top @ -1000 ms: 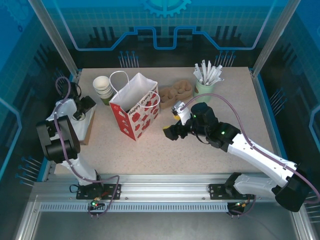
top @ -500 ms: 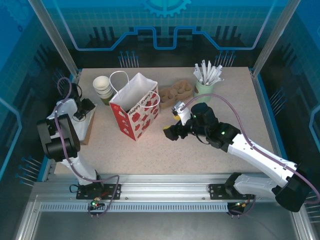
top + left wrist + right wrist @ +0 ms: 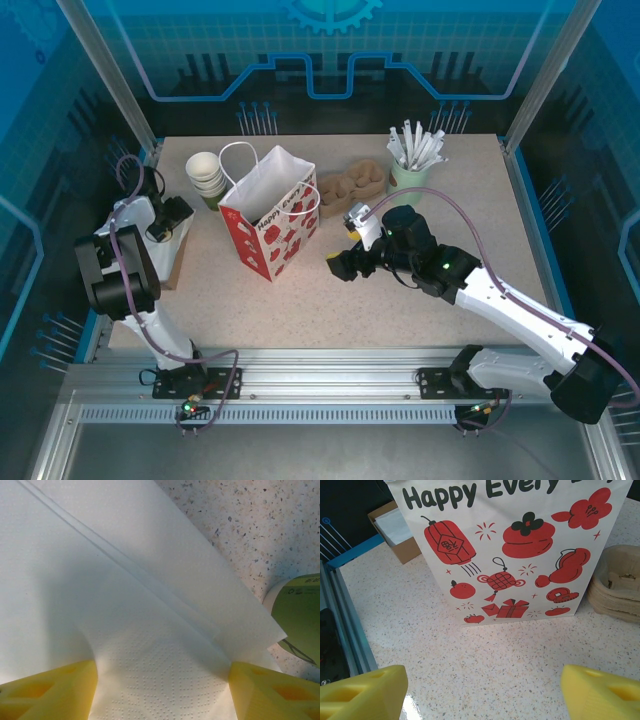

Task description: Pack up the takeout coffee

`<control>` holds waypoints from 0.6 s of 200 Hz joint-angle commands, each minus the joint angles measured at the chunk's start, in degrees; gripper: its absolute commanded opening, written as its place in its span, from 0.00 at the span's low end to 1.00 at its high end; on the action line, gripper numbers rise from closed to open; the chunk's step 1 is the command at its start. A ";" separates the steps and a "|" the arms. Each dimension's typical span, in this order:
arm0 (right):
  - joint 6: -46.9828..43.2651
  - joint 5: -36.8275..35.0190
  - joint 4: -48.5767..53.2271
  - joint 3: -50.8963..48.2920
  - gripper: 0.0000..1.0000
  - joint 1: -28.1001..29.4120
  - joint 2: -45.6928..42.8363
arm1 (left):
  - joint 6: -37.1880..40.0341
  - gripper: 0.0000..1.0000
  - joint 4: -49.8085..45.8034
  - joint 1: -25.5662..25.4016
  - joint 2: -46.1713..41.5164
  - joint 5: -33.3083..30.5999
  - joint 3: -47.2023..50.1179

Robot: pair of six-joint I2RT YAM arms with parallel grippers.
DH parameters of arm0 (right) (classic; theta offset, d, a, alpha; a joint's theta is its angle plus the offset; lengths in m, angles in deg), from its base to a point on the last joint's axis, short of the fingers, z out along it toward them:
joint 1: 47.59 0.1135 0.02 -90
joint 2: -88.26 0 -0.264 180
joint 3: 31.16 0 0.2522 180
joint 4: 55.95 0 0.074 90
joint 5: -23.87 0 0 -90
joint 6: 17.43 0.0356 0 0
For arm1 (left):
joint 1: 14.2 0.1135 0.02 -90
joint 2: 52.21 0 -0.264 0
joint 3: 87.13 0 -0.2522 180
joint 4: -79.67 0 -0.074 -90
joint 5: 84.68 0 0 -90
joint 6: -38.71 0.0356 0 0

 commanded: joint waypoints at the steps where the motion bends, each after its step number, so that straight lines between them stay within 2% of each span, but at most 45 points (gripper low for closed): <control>1: 0.71 0.78 -0.67 -0.14 0.81 0.79 -0.02 | 0.29 0.71 -1.08 -0.18 0.93 1.48 -2.29; 64: 0.62 1.18 -0.59 0.13 0.81 0.76 0.59 | 0.40 0.53 -0.89 -0.14 0.96 1.54 -1.50; 104: 0.61 1.55 -0.49 0.22 0.81 0.79 0.92 | 0.49 0.54 -1.36 0.15 -0.46 1.13 -2.01; 120: 0.70 1.62 -0.49 0.25 0.81 0.73 1.03 | 0.47 0.51 -1.71 0.27 -0.85 1.18 -2.27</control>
